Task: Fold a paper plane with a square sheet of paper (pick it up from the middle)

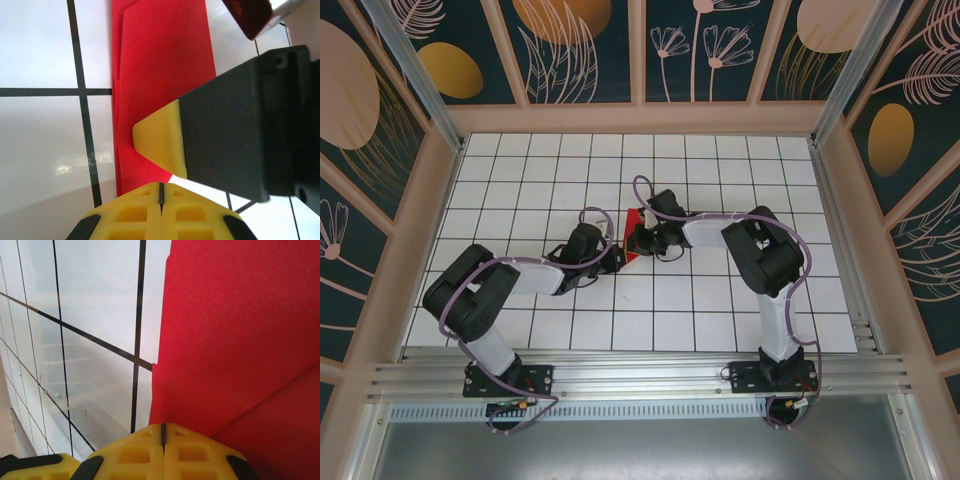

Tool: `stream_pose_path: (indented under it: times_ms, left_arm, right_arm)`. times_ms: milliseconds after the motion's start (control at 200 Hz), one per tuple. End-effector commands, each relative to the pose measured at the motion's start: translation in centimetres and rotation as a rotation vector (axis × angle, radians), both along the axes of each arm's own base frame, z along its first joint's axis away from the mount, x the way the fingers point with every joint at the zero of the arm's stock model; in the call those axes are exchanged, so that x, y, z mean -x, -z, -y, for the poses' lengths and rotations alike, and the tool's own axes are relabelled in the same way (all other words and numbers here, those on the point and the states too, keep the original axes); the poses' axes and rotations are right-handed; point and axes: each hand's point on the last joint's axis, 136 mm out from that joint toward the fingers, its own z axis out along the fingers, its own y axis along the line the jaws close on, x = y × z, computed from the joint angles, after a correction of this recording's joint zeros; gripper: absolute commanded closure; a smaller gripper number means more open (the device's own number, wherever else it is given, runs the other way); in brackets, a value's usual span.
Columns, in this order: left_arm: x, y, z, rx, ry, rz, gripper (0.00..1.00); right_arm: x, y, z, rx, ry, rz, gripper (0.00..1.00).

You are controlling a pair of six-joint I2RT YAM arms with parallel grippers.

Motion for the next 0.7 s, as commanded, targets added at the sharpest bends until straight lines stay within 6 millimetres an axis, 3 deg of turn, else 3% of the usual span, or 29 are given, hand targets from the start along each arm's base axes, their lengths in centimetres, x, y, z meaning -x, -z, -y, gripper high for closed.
stream_pose_path:
  times_ms: [0, 170, 305, 500, 696]
  left_arm:
    - [-0.6, 0.3, 0.7, -0.007, 0.023, 0.007, 0.98]
    - [-0.4, 2.6, 0.1, -0.071, 0.010, -0.050, 0.98]
    - [0.9, 4.7, -0.6, -0.116, 0.018, -0.128, 0.99]
    - [2.4, 5.8, -1.5, -0.136, 0.018, -0.185, 1.00]
    - [2.9, 6.3, -1.7, -0.143, 0.024, -0.208, 1.00]
  right_arm:
    - [2.5, 1.7, 0.7, 0.049, -0.016, -0.098, 1.00]
    - [2.3, 1.4, 0.6, 0.043, -0.022, -0.090, 1.00]
    - [1.3, 0.4, 0.5, 0.030, -0.013, -0.063, 1.00]
    - [-0.7, -1.6, 0.2, 0.010, -0.001, 0.001, 1.00]
    - [-2.4, 0.3, 1.3, 0.078, 0.032, 0.001, 1.00]
